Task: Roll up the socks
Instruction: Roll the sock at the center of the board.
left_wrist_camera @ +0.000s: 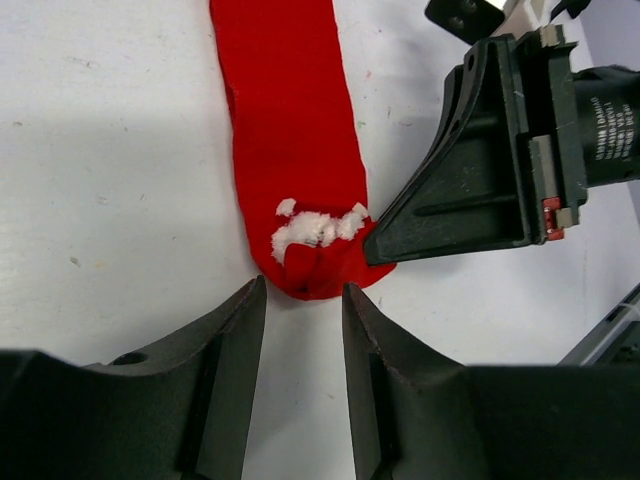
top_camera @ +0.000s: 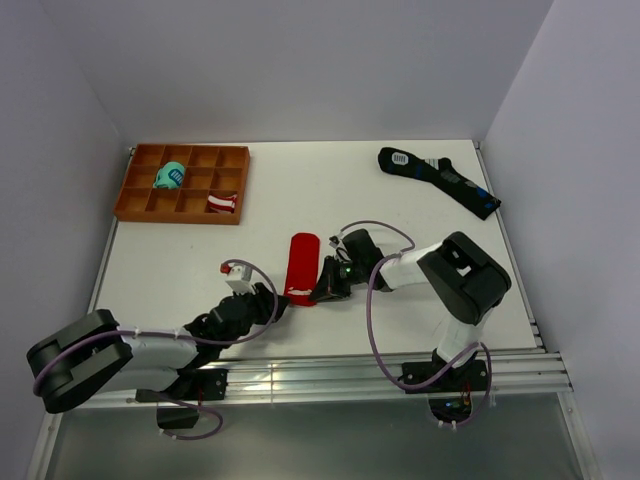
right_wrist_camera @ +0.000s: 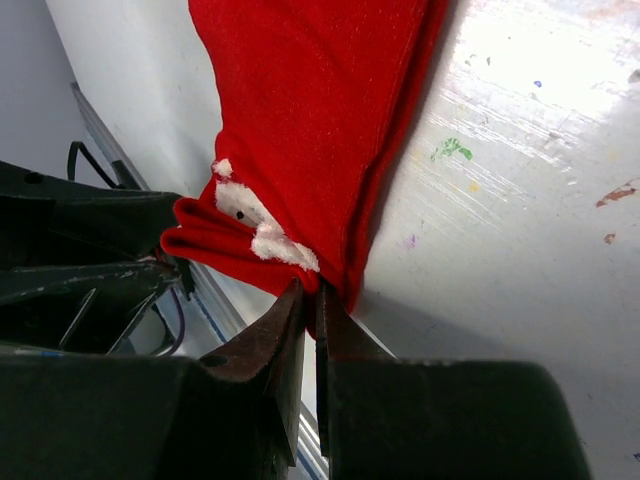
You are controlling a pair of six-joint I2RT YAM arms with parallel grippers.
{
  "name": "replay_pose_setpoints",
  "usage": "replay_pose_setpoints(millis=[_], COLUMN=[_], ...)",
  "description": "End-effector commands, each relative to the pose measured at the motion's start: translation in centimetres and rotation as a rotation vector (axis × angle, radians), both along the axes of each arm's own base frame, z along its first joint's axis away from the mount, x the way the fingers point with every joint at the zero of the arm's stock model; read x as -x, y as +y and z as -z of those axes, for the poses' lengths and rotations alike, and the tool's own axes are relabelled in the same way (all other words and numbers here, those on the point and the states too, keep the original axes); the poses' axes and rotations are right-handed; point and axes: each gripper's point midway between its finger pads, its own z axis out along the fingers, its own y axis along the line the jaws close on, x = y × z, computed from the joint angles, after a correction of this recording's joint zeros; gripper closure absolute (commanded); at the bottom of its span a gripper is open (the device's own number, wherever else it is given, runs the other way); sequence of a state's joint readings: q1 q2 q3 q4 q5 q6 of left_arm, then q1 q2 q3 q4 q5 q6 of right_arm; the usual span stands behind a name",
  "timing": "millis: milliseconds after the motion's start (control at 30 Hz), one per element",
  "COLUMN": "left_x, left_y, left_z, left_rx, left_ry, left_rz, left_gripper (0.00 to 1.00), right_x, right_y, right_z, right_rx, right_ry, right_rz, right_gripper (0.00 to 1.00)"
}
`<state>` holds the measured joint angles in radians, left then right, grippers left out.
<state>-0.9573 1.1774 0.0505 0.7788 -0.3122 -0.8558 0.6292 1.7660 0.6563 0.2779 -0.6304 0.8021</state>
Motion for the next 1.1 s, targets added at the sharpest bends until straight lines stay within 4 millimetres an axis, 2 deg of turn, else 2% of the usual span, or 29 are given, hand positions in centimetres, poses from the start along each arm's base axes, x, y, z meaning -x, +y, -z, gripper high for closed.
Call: replay_pose_setpoints(millis=[0,233,500,767,1067], left_x=[-0.4,-0.7,-0.7,-1.1,-1.7], left_y=[-0.4,-0.7,-1.0,-1.1,-1.2], left_z=[-0.1,0.6,-0.7,0.2,0.3], left_rx=[-0.036,-0.046,-0.021,-0.053,-0.059], left_ry=[-0.029,-0.008,-0.044,-0.017,-0.009], left_rz=[0.013,0.005,0.019,0.002,-0.03], left_gripper=[0.58,0.58,0.57,0.57,0.56], right_x=[3.7,3.5,3.7,3.6,3.3], right_y=[-5.4,-5.6,-5.9,-5.9,-5.9], right_z=[6.4,6.4,6.9,6.8,6.7], right_rx=[0.288,0.292,0.303,0.302,0.305], right_ry=[0.168,0.179,0.194,0.202,0.191], right_rz=[0.026,0.021,0.022,0.025,0.024], right_gripper=[1.0,1.0,1.0,1.0,1.0])
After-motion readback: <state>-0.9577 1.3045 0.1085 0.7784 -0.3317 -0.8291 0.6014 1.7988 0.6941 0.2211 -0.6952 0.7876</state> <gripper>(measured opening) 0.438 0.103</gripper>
